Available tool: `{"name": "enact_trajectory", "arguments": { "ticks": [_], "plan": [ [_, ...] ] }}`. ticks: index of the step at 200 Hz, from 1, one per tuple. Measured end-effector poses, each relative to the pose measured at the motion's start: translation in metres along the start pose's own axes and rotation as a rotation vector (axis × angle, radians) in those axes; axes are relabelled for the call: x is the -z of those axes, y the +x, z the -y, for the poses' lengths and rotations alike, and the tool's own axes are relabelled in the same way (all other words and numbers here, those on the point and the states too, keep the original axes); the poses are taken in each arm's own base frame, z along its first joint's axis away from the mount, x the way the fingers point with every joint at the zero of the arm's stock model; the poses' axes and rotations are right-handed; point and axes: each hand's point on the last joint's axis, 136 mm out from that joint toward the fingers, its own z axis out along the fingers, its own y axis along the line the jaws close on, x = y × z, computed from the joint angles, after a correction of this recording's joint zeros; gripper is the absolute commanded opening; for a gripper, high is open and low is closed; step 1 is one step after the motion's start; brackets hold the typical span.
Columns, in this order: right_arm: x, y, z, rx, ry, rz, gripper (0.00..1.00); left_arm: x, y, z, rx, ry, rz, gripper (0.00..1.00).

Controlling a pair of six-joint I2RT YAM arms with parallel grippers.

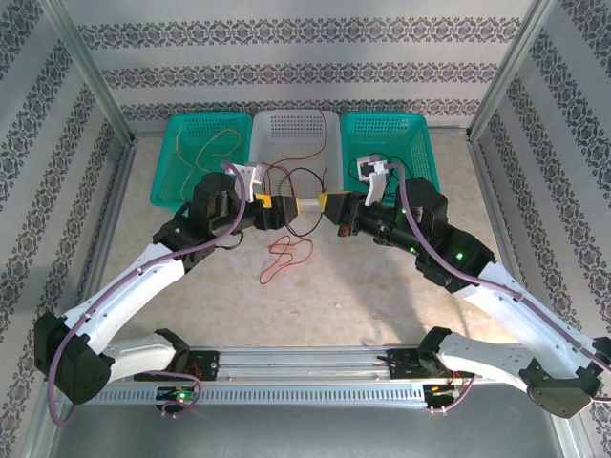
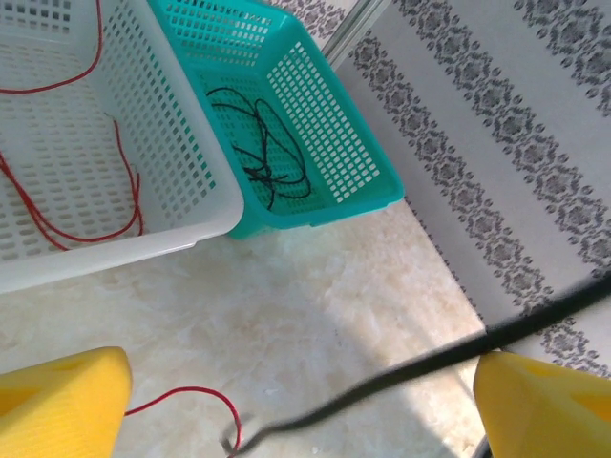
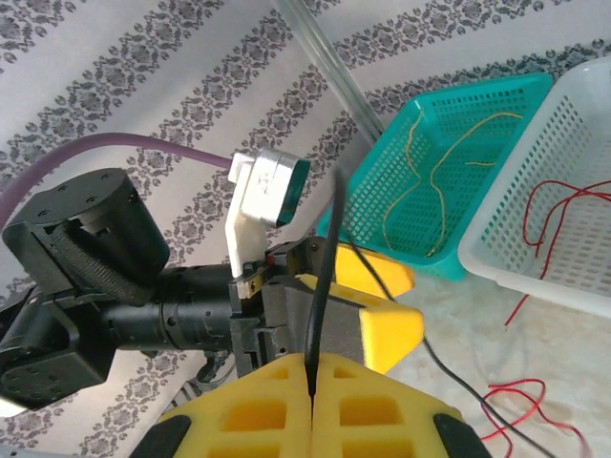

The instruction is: Untangle the cables

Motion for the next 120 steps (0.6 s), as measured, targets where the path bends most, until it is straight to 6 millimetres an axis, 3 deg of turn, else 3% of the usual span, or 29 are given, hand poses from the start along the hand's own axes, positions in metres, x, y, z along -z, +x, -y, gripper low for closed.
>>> {"name": "enact_trajectory", "arguments": {
  "ticks": [20,49,64,104,120],
  "plan": [
    [0.001,-0.001,-0.004,0.002,-0.017,-0.001,0.02,0.0,-0.003,0.005,-0.011,0.02,0.01,0.71],
    [0.002,-0.002,-0.006,0.01,-0.025,0.003,0.02,0.002,-0.009,0.011,-0.031,0.041,0.022,0.37],
    [0.004,-0.003,-0.007,0.013,-0.026,0.009,0.02,0.002,-0.012,0.014,-0.049,0.055,0.032,0.26],
    [0.015,-0.012,0.001,0.046,0.044,0.041,0.04,0.006,-0.021,0.022,-0.093,0.073,0.052,0.0],
    [0.019,-0.015,0.014,0.05,0.099,0.049,0.04,0.009,-0.025,0.025,-0.118,0.075,0.057,0.0]
  ]
}}
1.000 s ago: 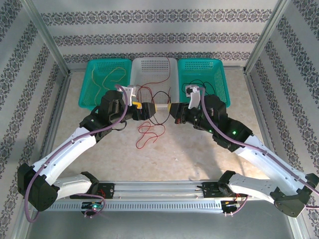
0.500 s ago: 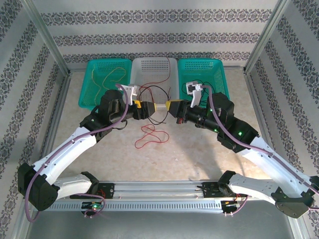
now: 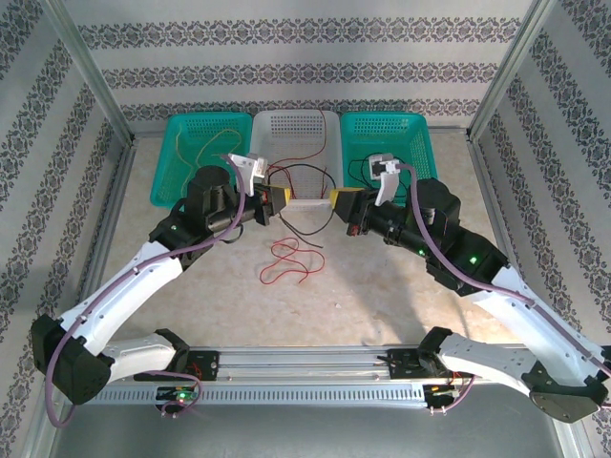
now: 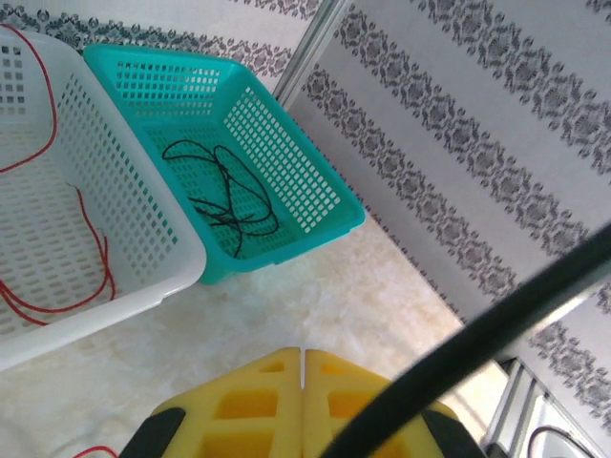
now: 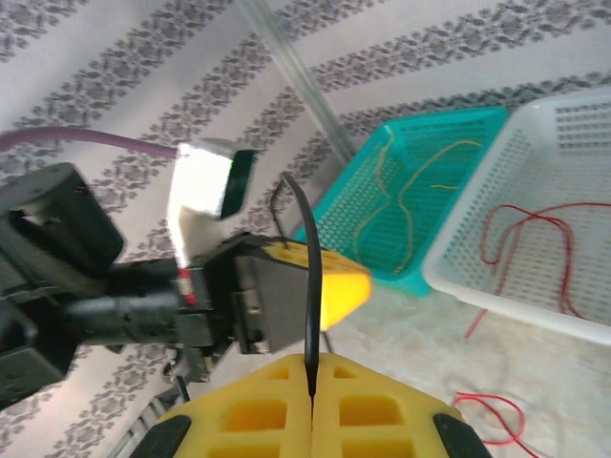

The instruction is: Untangle the cables

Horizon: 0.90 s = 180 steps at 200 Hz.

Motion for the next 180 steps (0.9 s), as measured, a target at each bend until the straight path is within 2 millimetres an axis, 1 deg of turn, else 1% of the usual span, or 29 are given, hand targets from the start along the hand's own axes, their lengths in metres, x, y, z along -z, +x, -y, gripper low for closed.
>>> {"name": "enact_trajectory", "arguments": {
  "ticks": [18,33,45,70,91,115,123,138,143,160,180],
  "plan": [
    [0.001,0.0,0.024,-0.01,0.09,-0.003,0.05,0.005,-0.001,0.004,-0.024,0.008,0.002,0.0],
    [0.002,0.001,0.038,-0.018,0.147,-0.007,0.06,0.011,-0.003,0.01,-0.042,0.028,0.007,0.0],
    [0.003,0.002,0.046,-0.023,0.175,-0.013,0.07,0.017,-0.006,0.016,-0.054,0.051,0.015,0.0],
    [0.002,0.01,0.053,-0.029,0.199,-0.032,0.1,0.028,-0.011,0.034,-0.072,0.121,0.03,0.0],
    [0.0,0.015,0.061,-0.033,0.224,-0.044,0.22,0.036,-0.02,0.051,-0.092,0.19,0.054,0.0],
    [0.0,0.017,0.066,-0.044,0.247,-0.045,0.46,0.042,-0.031,0.066,-0.109,0.254,0.085,0.0],
    [-0.001,0.018,0.067,-0.05,0.249,-0.048,0.52,0.044,-0.034,0.07,-0.112,0.27,0.097,0.0],
    [-0.004,0.022,0.068,-0.059,0.251,-0.056,0.58,0.047,-0.038,0.075,-0.115,0.291,0.111,0.0],
    [-0.005,0.024,0.07,-0.068,0.253,-0.06,0.61,0.048,-0.039,0.076,-0.117,0.297,0.115,0.0],
    [-0.012,0.03,0.072,-0.083,0.256,-0.076,0.64,0.05,-0.04,0.079,-0.117,0.308,0.122,0.0],
    [-0.021,0.037,0.07,-0.091,0.243,-0.092,0.66,0.051,-0.042,0.081,-0.117,0.314,0.13,0.0]
  ]
}}
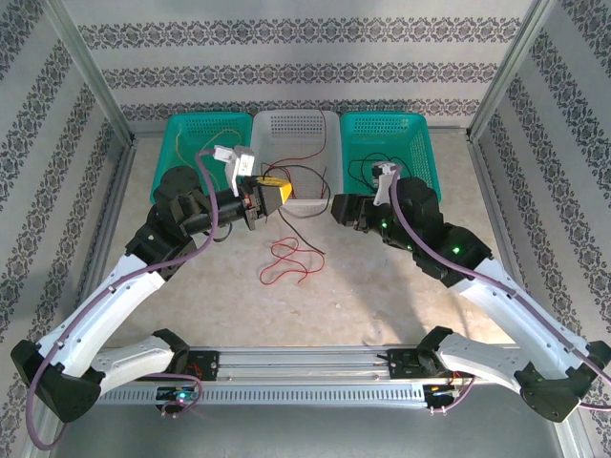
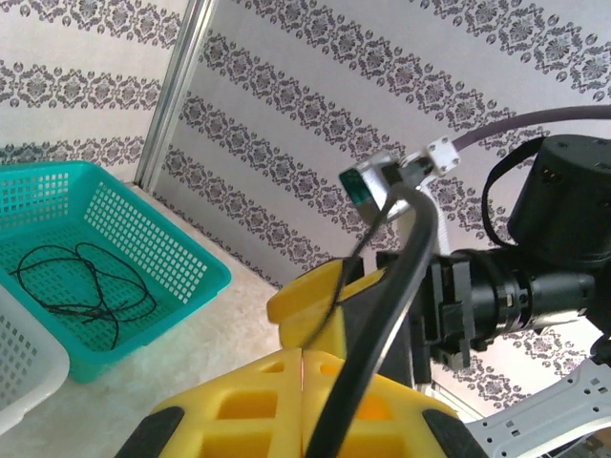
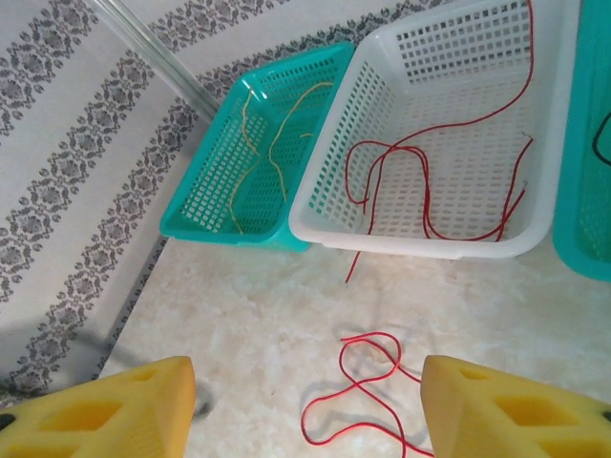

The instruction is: Untangle the cables

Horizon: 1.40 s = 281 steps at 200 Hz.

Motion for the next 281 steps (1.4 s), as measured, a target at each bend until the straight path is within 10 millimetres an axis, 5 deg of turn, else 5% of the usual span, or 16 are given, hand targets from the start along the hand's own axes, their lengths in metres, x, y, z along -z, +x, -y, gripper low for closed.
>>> {"name": "enact_trajectory", "arguments": {
  "ticks": [94,167,203,238,281],
  "plan": [
    [-0.016,0.015,-0.014,-0.053,-0.078,-0.019,0.71,0.001,-0.009,0.005,0.002,0.018,0.034,0.0],
    [0.038,-0.014,-0.034,0.022,-0.184,0.107,0.71,0.001,-0.012,0.006,0.009,0.023,0.051,0.0],
    [0.046,-0.017,-0.05,0.063,-0.26,0.115,0.69,0.001,-0.013,0.007,0.018,0.029,0.062,0.0],
    [0.03,0.001,-0.073,0.114,-0.314,0.037,0.61,0.001,-0.016,0.008,0.021,0.034,0.072,0.0],
    [0.012,0.012,-0.071,0.135,-0.292,-0.007,0.26,0.001,-0.017,0.008,0.02,0.035,0.074,0.0]
  ]
}}
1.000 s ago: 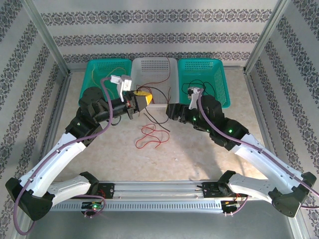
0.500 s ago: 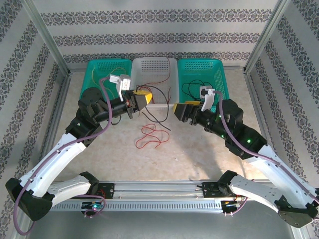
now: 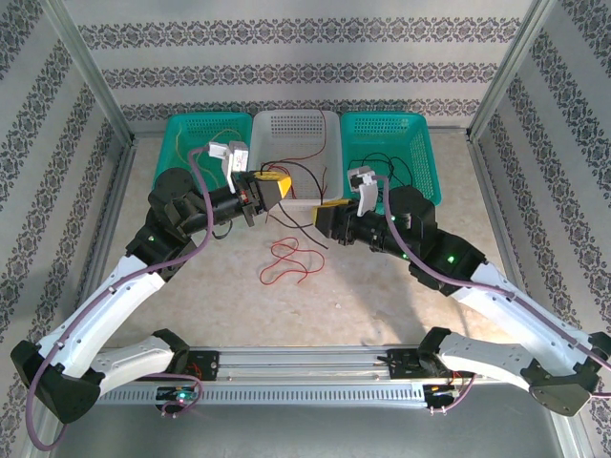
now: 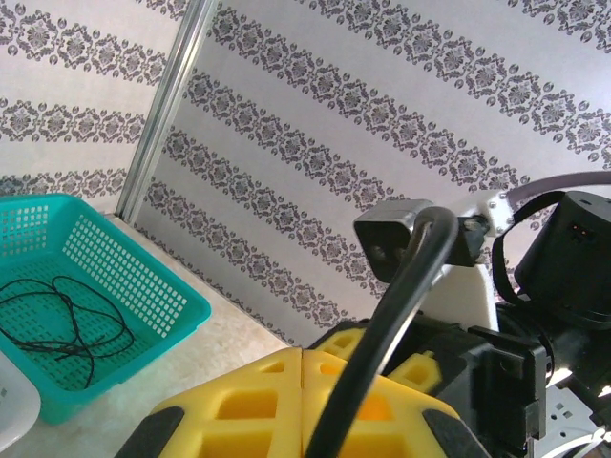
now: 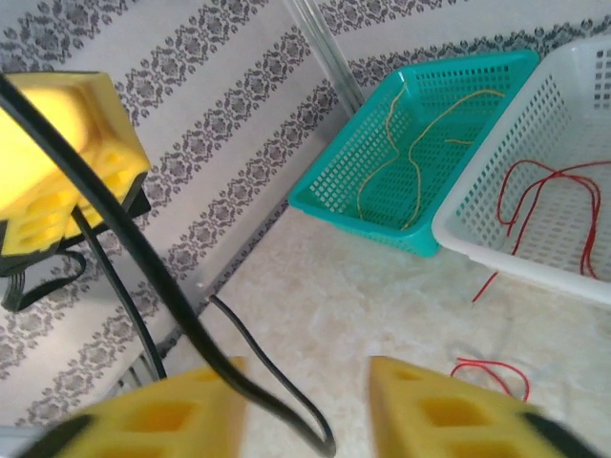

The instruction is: Untangle the cables

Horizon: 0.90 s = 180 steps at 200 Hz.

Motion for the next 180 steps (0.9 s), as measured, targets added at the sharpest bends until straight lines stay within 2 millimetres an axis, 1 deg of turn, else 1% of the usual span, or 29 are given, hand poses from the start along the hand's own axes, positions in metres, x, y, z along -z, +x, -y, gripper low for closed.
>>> {"name": "enact_trajectory", "arguments": {
  "ticks": [33,49,78,104,135,146,171,174,180],
  "plan": [
    [0.002,-0.003,0.0,0.014,0.007,0.01,0.09,0.0,0.0,0.0,0.0,-0.001,-0.001,0.0],
    [0.005,-0.006,0.002,0.021,0.023,0.022,0.06,0.0,0.001,-0.001,0.001,-0.001,-0.002,0.0],
    [0.016,-0.012,0.007,0.038,0.066,0.053,0.01,0.0,0.003,-0.002,-0.012,-0.006,-0.01,0.0],
    [0.03,-0.023,0.016,0.044,0.124,0.093,0.0,0.001,0.022,-0.012,-0.041,-0.043,-0.088,0.0],
    [0.047,-0.037,0.035,0.033,0.204,0.138,0.0,0.006,0.05,-0.019,-0.077,-0.07,-0.23,0.0],
    [0.05,-0.041,0.038,0.028,0.218,0.147,0.0,0.005,0.059,-0.019,-0.083,-0.063,-0.283,0.0],
    [0.054,-0.047,0.038,0.029,0.233,0.148,0.0,0.001,0.079,-0.019,-0.061,-0.028,-0.375,0.0],
    [0.054,-0.047,0.038,0.029,0.235,0.146,0.0,0.001,0.081,-0.02,-0.056,-0.027,-0.383,0.03],
    [0.054,-0.048,0.038,0.031,0.238,0.142,0.0,0.001,0.084,-0.02,-0.051,-0.023,-0.394,0.18]
  ]
}}
